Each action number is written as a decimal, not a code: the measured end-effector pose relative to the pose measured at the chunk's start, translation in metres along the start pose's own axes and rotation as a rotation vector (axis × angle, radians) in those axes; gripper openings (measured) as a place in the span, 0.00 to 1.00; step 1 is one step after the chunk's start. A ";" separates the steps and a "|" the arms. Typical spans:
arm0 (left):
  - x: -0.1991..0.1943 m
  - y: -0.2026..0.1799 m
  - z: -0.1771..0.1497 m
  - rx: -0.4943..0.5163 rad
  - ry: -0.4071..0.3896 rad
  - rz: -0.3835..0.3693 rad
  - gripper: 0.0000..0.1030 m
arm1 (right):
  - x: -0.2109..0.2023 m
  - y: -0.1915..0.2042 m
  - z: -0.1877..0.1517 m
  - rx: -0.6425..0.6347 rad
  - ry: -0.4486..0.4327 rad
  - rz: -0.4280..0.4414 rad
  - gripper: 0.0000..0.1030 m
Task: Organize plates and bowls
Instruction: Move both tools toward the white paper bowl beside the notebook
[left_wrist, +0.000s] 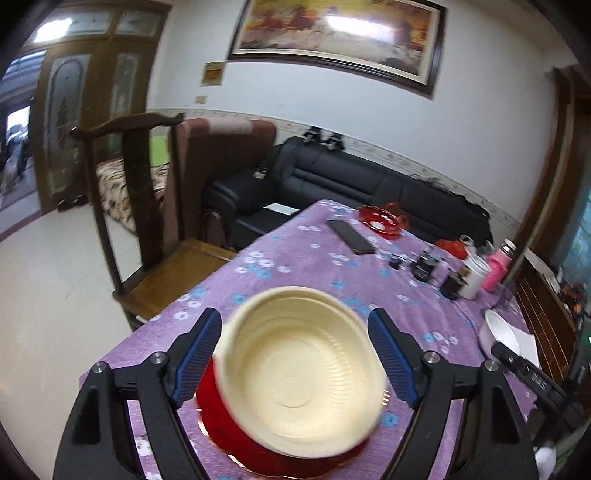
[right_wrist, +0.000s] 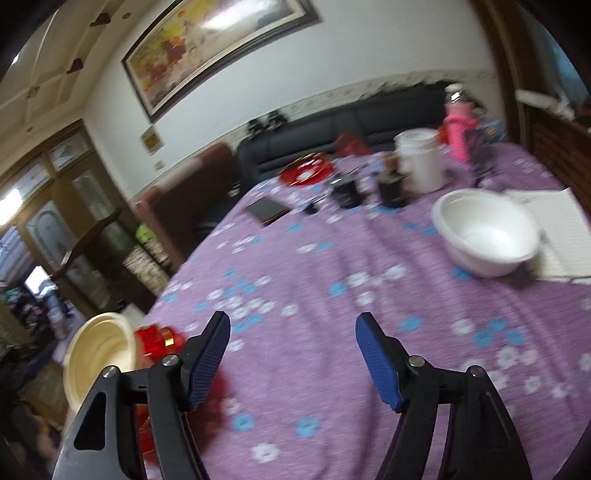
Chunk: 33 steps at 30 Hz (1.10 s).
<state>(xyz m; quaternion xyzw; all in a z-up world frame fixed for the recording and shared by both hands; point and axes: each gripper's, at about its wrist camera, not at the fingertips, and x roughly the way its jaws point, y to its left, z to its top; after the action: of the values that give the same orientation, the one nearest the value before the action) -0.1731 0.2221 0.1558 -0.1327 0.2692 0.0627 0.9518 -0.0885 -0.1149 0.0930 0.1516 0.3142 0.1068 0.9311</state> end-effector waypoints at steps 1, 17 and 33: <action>0.000 -0.007 0.000 0.016 0.002 -0.010 0.79 | -0.003 -0.005 0.002 -0.006 -0.018 -0.028 0.74; 0.012 -0.105 -0.014 0.174 0.128 -0.184 0.79 | -0.054 -0.127 0.057 0.110 -0.262 -0.338 0.86; 0.085 -0.192 -0.045 0.238 0.322 -0.259 0.79 | -0.011 -0.255 0.052 0.416 -0.154 -0.255 0.78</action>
<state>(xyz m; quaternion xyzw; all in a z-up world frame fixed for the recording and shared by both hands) -0.0867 0.0298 0.1159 -0.0611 0.4038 -0.1141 0.9056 -0.0378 -0.3669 0.0493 0.3068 0.2743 -0.0901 0.9069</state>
